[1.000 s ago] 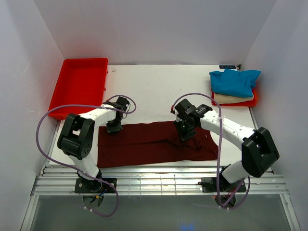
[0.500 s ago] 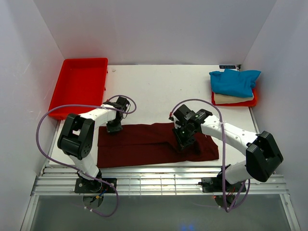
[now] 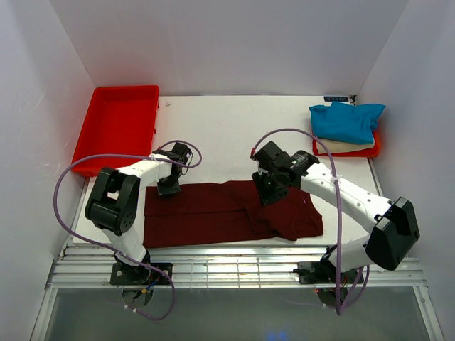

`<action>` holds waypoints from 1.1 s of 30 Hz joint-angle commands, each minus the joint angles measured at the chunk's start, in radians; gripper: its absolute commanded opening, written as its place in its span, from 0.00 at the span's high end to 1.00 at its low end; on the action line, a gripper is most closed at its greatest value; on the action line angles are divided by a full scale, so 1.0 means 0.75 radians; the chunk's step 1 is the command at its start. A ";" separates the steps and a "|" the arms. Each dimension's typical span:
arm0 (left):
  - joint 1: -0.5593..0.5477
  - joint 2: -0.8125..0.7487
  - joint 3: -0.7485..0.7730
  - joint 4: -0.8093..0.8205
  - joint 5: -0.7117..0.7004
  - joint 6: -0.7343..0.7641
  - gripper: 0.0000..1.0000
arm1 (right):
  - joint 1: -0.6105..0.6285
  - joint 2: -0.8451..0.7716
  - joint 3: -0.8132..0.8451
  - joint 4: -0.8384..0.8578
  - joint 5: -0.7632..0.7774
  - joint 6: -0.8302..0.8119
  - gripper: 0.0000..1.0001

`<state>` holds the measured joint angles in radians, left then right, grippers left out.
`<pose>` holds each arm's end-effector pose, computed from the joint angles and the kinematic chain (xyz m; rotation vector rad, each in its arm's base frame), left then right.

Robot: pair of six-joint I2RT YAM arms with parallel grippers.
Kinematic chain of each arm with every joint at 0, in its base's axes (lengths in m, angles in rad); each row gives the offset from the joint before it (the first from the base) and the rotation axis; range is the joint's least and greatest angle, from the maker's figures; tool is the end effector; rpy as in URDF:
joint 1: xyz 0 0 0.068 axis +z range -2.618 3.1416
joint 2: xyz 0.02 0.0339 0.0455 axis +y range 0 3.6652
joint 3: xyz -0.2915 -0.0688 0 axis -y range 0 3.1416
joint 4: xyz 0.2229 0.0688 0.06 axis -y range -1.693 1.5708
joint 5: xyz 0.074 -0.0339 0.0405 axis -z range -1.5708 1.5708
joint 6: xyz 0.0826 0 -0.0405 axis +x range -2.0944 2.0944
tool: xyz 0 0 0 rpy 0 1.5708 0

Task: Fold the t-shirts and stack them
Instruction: Fold the tshirt

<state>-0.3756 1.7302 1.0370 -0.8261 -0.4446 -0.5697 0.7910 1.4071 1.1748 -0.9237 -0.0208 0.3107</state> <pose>0.2770 -0.0710 0.1567 -0.2921 2.8299 0.5392 0.1860 0.1906 0.2649 -0.6671 2.6988 0.3308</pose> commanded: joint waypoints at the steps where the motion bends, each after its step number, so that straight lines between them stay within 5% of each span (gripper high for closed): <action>1: -0.002 -0.004 0.029 0.015 -0.019 0.013 0.96 | -0.052 0.044 0.037 -0.026 0.289 0.064 0.64; 8: -0.002 -0.014 0.031 0.003 -0.025 0.017 0.96 | -0.251 0.234 -0.092 0.129 0.412 0.064 0.91; 33: -0.002 0.074 -0.086 0.009 0.006 -0.048 1.00 | -0.535 0.648 -0.049 0.191 0.476 -0.064 0.92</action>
<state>-0.3813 1.7355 1.0317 -0.8314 -0.4400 -0.5800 0.4423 1.8107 1.1397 -0.8402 0.2687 0.3019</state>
